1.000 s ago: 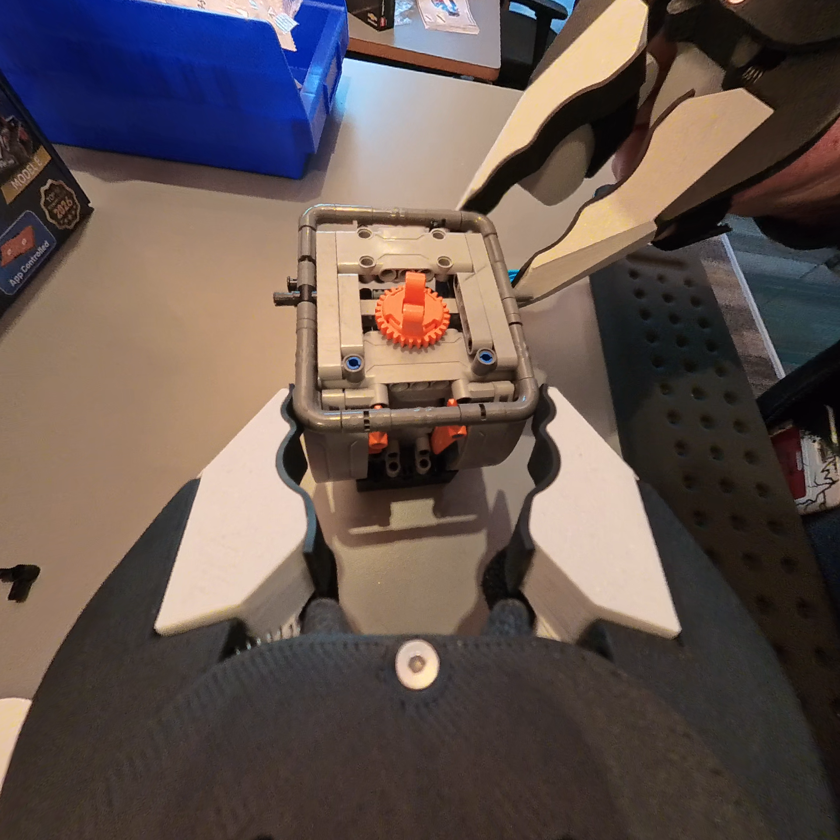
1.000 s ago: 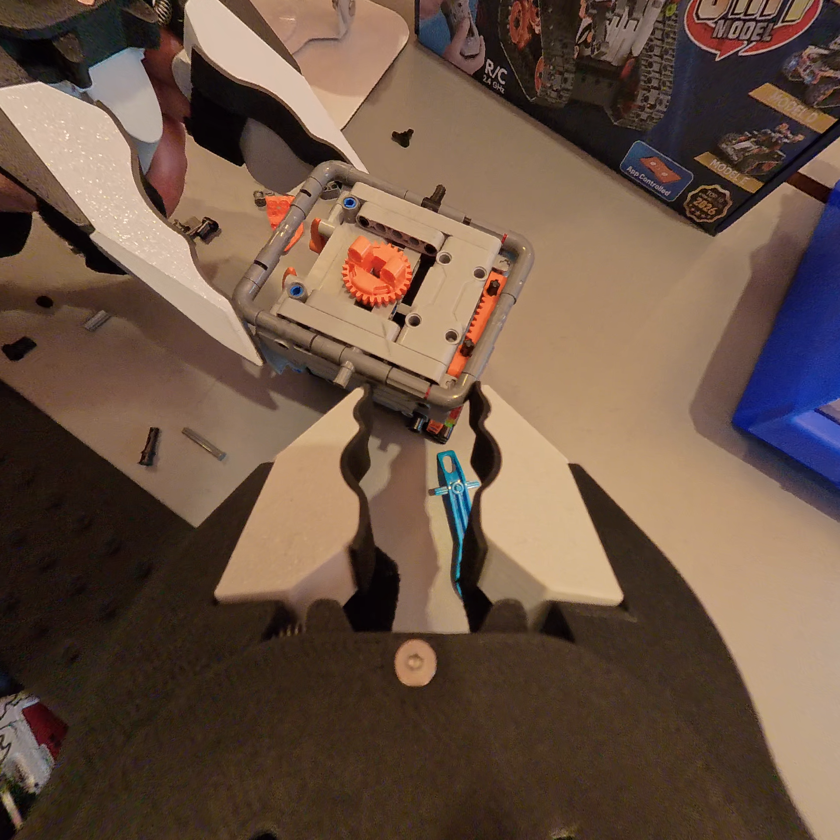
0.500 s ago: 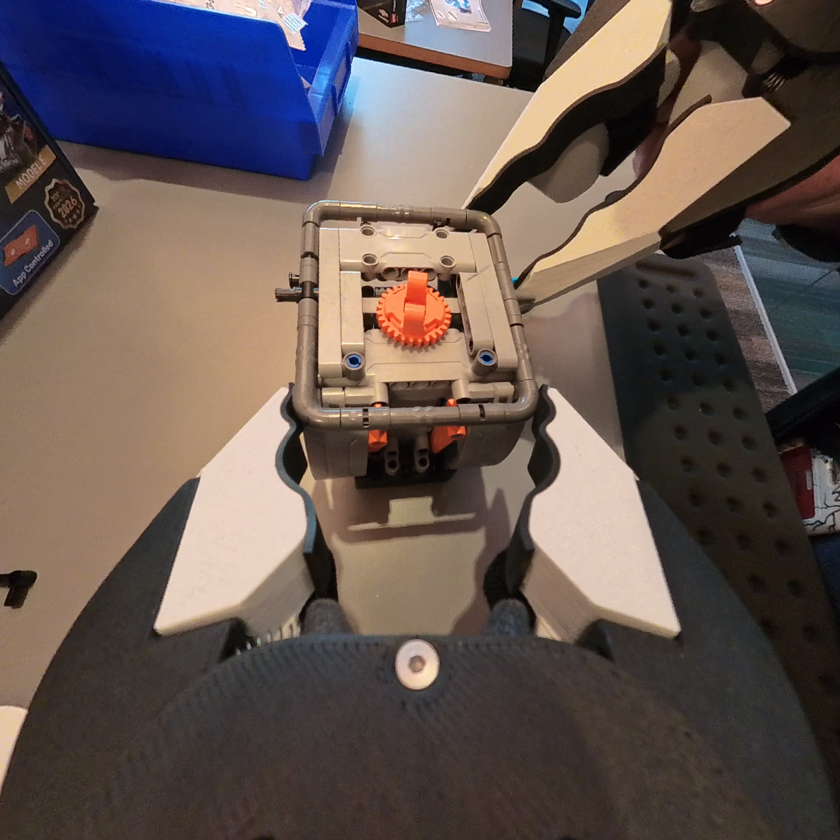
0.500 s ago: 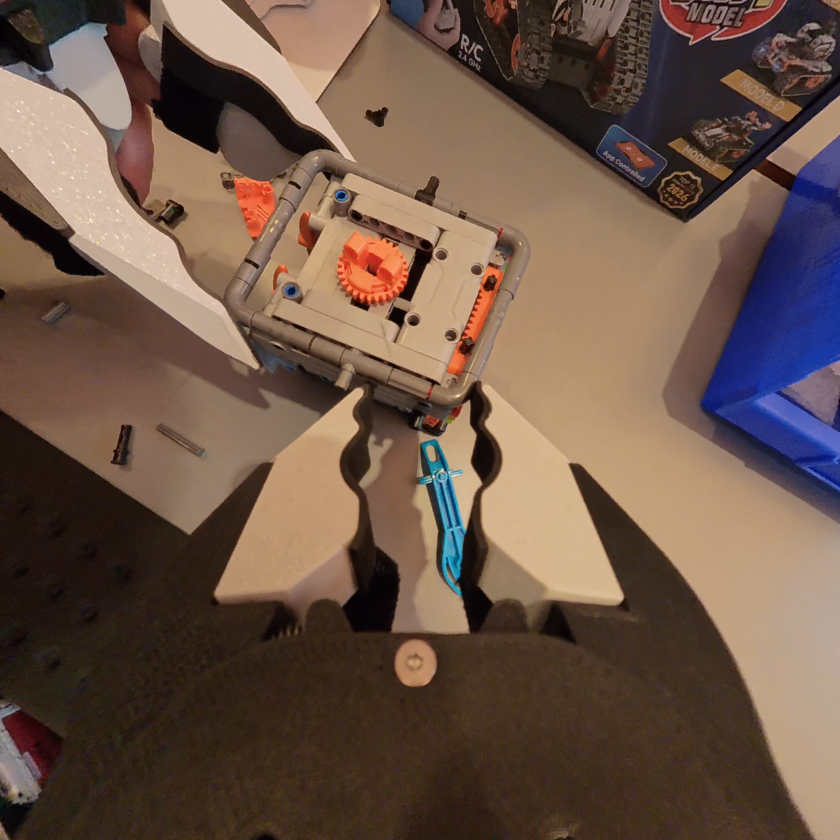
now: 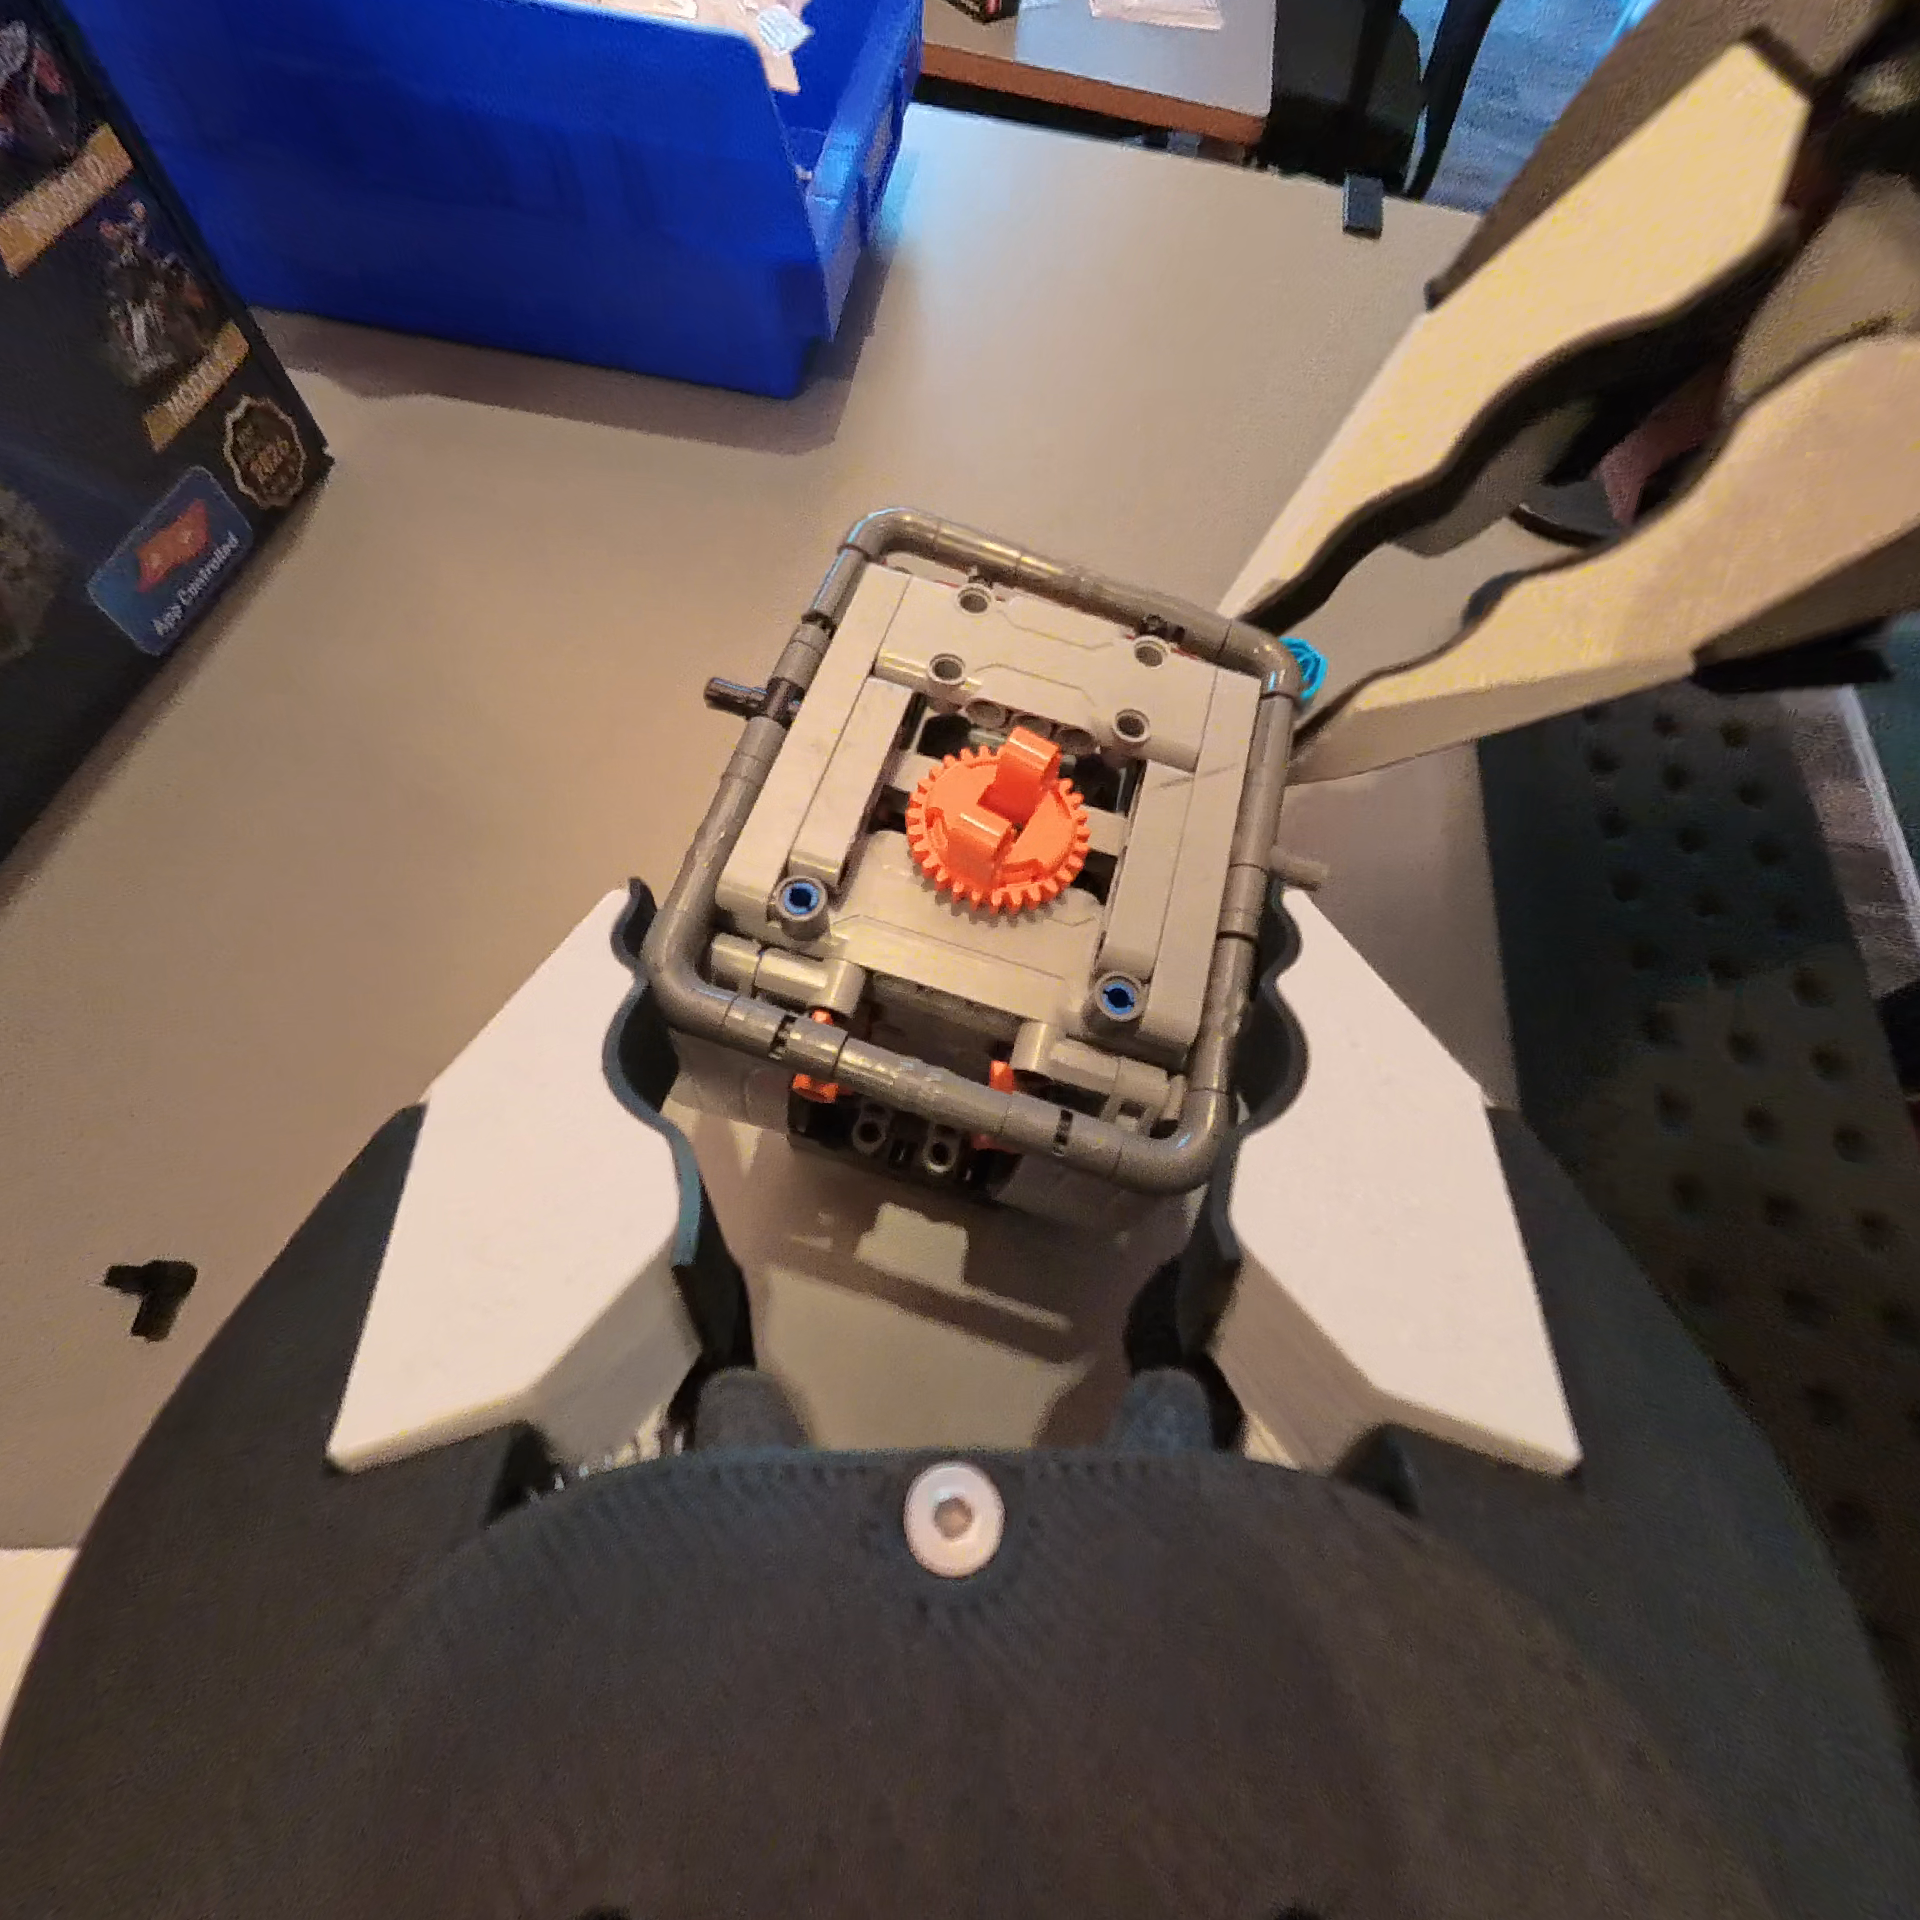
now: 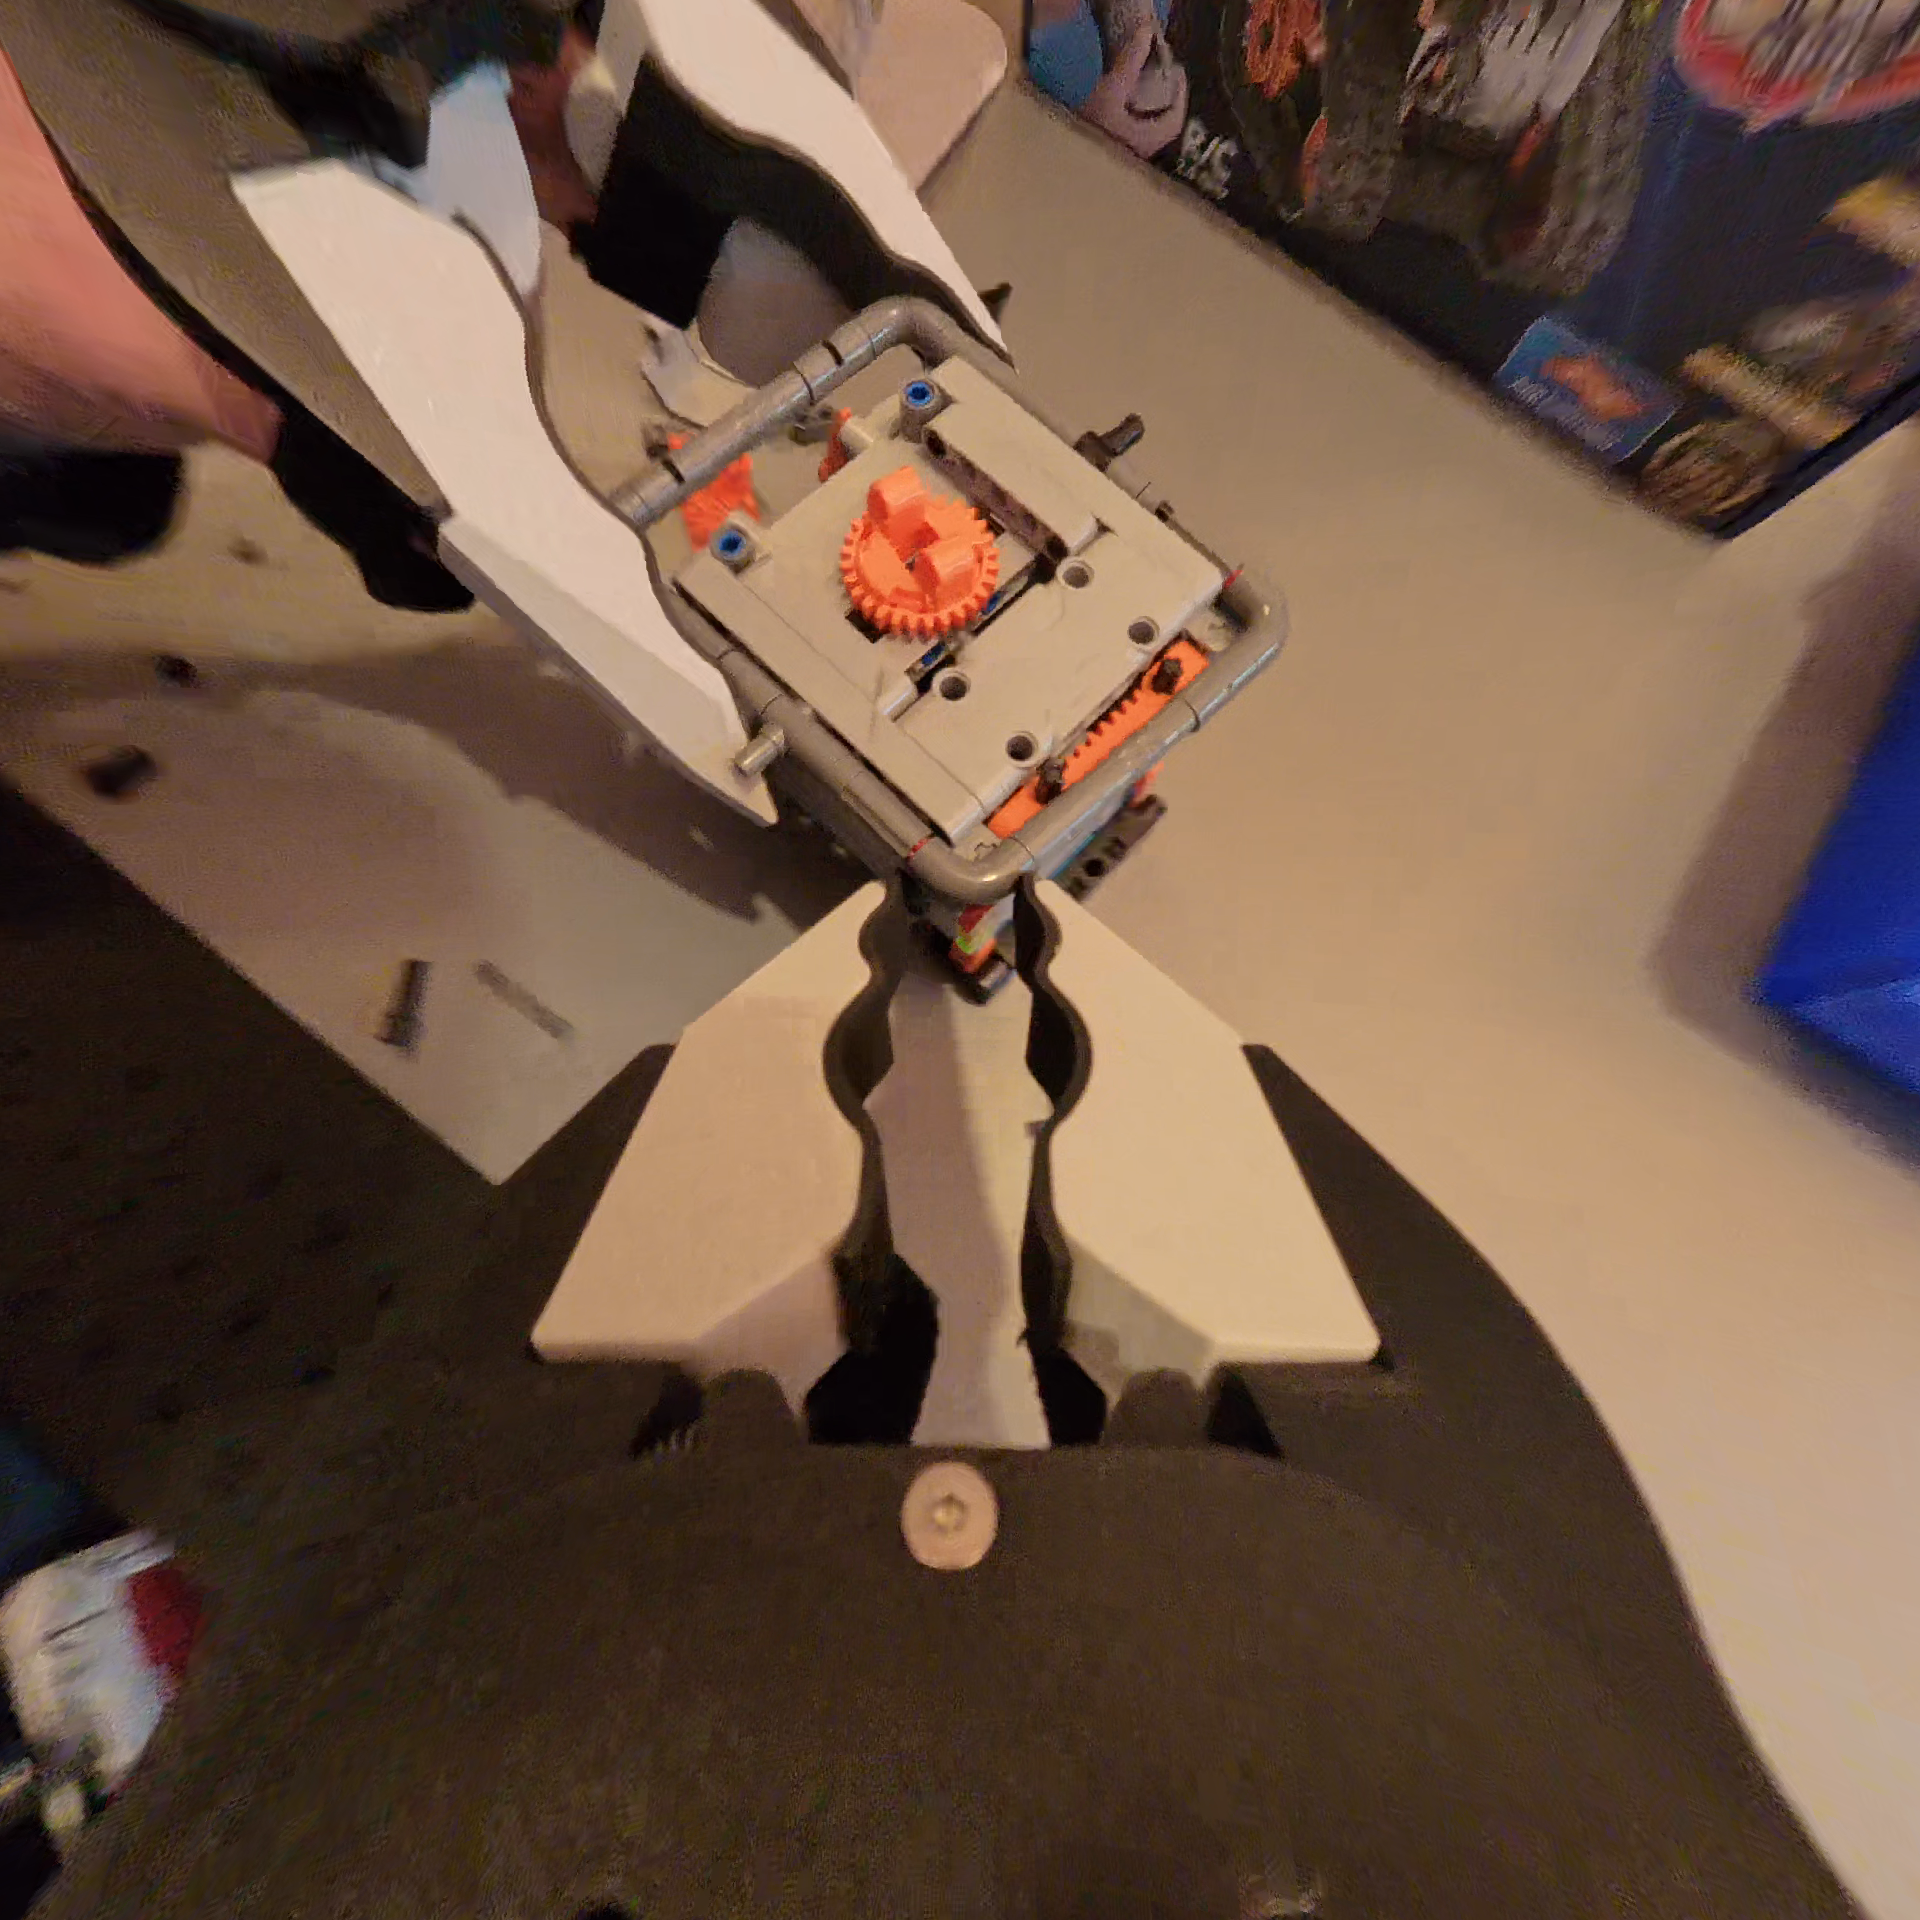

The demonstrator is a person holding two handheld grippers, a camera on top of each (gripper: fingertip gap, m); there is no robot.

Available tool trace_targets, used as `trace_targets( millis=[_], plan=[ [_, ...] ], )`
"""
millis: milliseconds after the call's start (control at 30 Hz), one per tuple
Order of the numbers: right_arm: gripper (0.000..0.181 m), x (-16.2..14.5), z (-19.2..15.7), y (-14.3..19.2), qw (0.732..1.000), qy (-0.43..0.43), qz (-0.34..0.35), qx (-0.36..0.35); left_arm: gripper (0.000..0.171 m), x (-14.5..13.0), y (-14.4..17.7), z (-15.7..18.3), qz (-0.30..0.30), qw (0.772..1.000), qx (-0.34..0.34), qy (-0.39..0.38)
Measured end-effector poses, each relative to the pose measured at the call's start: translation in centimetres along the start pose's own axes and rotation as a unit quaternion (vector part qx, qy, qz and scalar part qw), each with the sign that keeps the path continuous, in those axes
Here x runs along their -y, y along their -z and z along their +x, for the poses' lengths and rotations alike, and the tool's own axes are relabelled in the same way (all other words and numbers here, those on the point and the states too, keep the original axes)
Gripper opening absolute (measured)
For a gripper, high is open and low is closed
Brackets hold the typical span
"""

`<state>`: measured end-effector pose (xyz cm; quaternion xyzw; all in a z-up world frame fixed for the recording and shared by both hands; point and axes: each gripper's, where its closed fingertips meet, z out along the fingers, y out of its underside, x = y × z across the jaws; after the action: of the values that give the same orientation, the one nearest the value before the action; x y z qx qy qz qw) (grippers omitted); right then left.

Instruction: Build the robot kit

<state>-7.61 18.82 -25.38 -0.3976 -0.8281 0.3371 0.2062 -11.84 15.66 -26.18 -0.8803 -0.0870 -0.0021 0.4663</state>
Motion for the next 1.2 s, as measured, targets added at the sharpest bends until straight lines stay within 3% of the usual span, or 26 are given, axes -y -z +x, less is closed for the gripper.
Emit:
trace_targets(
  millis=[33,200,333,467,667,967,1200],
  plan=[
    [0.019,0.0,0.0,0.0,0.999,-0.025,0.001,0.025,0.11,0.0,-0.1,0.0,-0.01,1.0,-0.004,0.004],
    [0.037,0.0,-0.5,1.0,0.998,0.015,0.004,0.059,0.111,-0.3,0.2,0.1,-0.016,1.0,-0.006,0.0],
    [0.051,1.0,1.1,2.6,0.987,-0.071,0.054,0.137,0.107,-0.6,1.4,0.0,-0.016,0.999,-0.037,0.023],
    [0.064,3.0,2.0,1.0,0.98,-0.099,0.082,0.149,0.106,-0.6,1.8,0.4,-0.005,0.999,-0.036,0.024],
    [0.055,4.6,1.5,-1.8,0.981,-0.114,0.091,0.13,0.106,-0.5,1.8,0.6,0.028,0.999,-0.018,0.038],
    [0.048,4.6,2.6,-2.9,0.994,-0.082,0.042,0.053,0.105,-0.1,1.3,0.5,0.045,0.998,0.004,0.048],
    [0.046,4.8,2.9,-3.2,0.996,-0.068,0.033,0.044,0.105,0.0,1.2,0.4,0.056,0.997,0.013,0.052]
  ],
)
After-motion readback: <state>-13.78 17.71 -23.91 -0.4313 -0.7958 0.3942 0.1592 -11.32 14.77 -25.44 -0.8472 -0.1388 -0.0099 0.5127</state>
